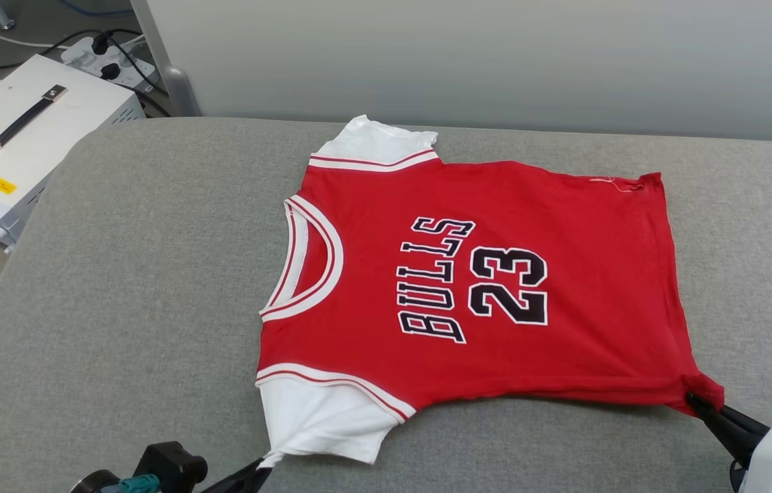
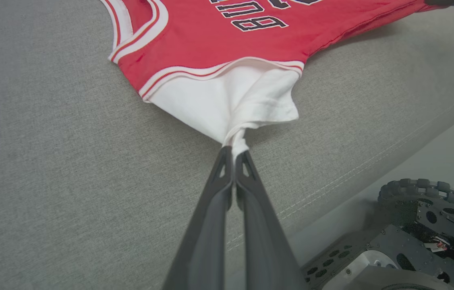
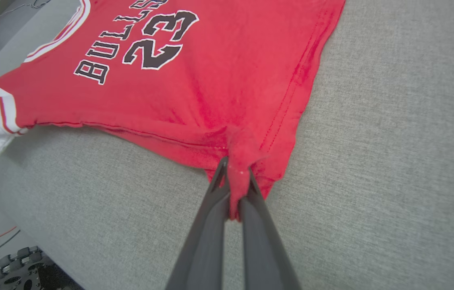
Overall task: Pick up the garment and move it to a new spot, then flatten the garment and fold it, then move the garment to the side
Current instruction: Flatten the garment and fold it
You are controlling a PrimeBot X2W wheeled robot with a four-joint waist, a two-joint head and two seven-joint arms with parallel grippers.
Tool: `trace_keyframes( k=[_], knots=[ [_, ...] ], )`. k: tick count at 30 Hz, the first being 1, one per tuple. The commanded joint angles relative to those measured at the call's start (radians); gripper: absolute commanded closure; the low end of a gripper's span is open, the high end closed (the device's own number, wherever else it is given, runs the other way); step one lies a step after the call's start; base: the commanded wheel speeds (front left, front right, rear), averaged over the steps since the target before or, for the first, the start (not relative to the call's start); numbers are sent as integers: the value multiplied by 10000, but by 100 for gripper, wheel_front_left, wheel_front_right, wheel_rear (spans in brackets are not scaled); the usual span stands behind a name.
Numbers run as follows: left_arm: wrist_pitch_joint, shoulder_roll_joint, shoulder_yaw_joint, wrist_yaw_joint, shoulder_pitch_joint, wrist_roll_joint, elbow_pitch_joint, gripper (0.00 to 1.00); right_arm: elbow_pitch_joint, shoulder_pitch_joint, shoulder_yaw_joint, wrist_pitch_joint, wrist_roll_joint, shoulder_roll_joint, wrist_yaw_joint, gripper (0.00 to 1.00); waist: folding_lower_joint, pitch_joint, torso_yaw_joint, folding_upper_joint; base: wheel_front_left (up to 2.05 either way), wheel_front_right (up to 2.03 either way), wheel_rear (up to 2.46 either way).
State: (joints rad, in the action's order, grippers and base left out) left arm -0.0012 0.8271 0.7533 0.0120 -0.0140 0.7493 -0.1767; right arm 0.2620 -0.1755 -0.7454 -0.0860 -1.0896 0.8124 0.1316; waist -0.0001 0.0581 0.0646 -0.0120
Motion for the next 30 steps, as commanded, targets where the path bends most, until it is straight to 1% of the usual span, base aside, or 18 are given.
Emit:
trace_keyframes(
  k=[1,6,9,12,16,20,23,30],
  knots=[
    [-124,112,-54,-68,-119,80,-40,100,-100,204,110,31,-78,89,-9,100,1,21,-25,120,0,0,0],
    [-455,168,-354,-103,267,-107,-97,100,-412,441,657,-29,-248,54,-9,100,1,231,-119,120,0,0,0],
    [-479,231,-547,-26,691,-186,-72,100,-712,384,966,51,-427,82,-9,100,1,437,-173,120,0,0,0],
    [-408,337,-771,126,1269,-244,-35,100,-979,141,1204,240,-350,173,-9,100,1,754,-261,120,0,0,0],
    [-100,388,-973,420,2252,-317,91,100,-1239,-358,1434,584,-154,142,-9,100,1,1206,-376,120,0,0,0],
    [304,305,-1041,722,3315,-310,374,100,-1251,-1004,1496,1055,128,-45,-9,100,1,1700,-543,120,0,0,0],
    [635,206,-998,912,4123,-274,796,100,-1021,-1562,1499,1358,380,-279,-9,100,1,2053,-659,120,0,0,0],
    [776,-56,-868,1130,5707,-121,1841,100,-439,-2766,1444,1814,698,-846,-9,100,1,2765,-930,120,0,0,0]
  ],
)
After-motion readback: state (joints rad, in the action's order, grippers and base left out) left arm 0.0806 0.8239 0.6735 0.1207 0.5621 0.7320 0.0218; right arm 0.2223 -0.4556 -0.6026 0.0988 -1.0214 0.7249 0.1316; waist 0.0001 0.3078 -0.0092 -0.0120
